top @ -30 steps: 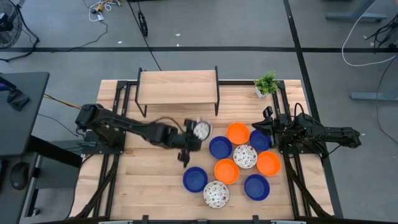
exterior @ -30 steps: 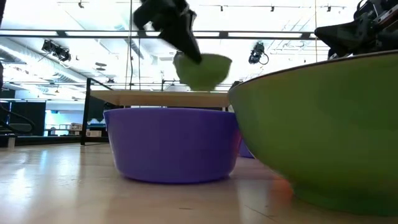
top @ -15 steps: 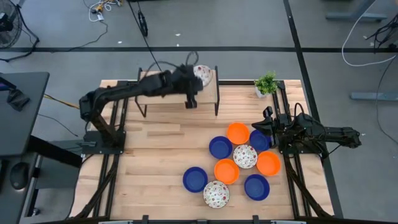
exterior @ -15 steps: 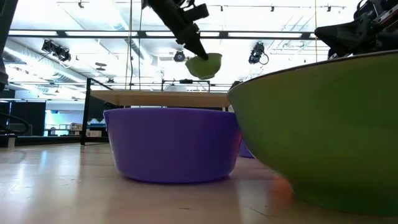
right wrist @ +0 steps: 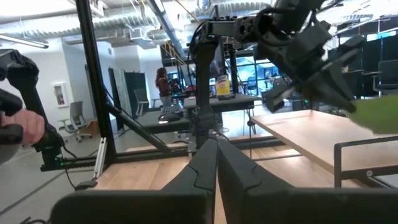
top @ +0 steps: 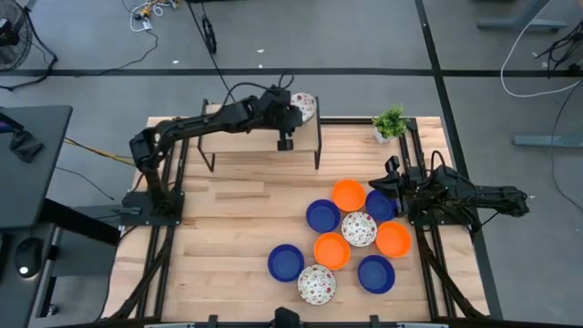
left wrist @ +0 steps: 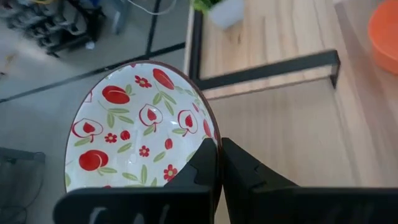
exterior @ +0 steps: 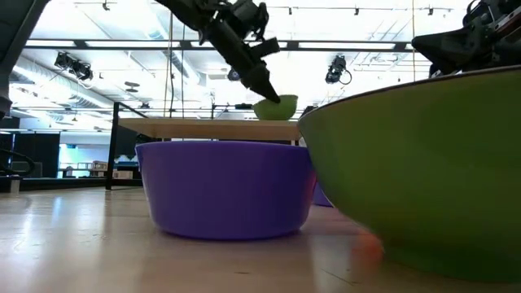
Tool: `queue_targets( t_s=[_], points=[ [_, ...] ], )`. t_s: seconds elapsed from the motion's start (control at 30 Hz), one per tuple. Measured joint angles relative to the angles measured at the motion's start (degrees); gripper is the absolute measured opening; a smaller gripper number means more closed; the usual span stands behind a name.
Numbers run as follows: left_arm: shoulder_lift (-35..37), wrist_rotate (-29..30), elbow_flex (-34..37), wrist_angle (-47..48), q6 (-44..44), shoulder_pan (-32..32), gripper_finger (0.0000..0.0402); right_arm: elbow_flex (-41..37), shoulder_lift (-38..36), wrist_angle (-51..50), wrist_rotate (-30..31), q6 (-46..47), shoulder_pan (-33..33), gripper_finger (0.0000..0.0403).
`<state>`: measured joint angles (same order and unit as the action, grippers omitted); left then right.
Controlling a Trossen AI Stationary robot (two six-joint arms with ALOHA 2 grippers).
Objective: Pick & Place Mini bowls
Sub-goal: Put the top left white bowl on the shelf, then put the blue bowl on the shelf
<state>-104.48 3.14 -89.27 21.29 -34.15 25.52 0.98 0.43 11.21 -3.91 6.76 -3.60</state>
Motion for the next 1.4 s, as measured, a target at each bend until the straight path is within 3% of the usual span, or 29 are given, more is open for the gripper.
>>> queue_targets(
  t_s=[0.87,1.07,1.4],
  points=[
    [-2.4,3.8,-0.2,-2.1,-0.1,-0.8,0.0021,0.0,0.0,-0.1,0.0,0.0,0.0,0.0018],
    [-2.4,7.6,-0.4,-2.5,-1.6,-1.9,0.0056,0.0,0.0,-0.1,0.0,0.0,0.0,0.0018],
    [-2.0,8.4,-0.4,-2.3,-1.0,-3.1,0.0108,0.0,0.0,-0.1,0.0,0.0,0.0,0.0018]
  ],
)
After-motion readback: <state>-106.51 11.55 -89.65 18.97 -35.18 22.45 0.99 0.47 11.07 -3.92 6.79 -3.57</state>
